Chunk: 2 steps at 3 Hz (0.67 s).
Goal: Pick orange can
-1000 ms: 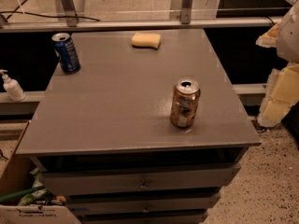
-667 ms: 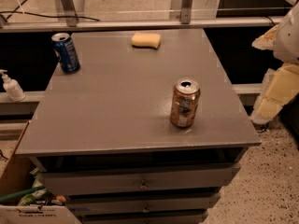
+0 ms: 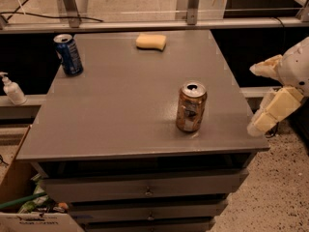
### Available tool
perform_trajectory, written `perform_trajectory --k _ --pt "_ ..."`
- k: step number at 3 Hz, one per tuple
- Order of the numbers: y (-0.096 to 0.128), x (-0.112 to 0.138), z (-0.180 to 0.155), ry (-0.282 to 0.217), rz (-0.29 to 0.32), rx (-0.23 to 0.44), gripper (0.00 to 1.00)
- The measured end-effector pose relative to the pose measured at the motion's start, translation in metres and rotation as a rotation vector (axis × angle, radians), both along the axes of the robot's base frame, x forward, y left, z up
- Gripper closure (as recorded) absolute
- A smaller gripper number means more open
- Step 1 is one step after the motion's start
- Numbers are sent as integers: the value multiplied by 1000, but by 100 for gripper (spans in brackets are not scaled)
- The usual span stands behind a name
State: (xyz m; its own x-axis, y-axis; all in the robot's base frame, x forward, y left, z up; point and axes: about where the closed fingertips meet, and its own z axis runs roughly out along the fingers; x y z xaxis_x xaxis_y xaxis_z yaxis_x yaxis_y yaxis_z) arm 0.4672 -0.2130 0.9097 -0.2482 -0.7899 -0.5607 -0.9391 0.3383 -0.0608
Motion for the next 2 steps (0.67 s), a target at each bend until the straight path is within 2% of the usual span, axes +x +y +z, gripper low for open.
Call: perform_trajectory --k 1,2 --pt "9 -2 -19 -18 24 211 0" --pt "23 -2 -22 -90 63 424 0"
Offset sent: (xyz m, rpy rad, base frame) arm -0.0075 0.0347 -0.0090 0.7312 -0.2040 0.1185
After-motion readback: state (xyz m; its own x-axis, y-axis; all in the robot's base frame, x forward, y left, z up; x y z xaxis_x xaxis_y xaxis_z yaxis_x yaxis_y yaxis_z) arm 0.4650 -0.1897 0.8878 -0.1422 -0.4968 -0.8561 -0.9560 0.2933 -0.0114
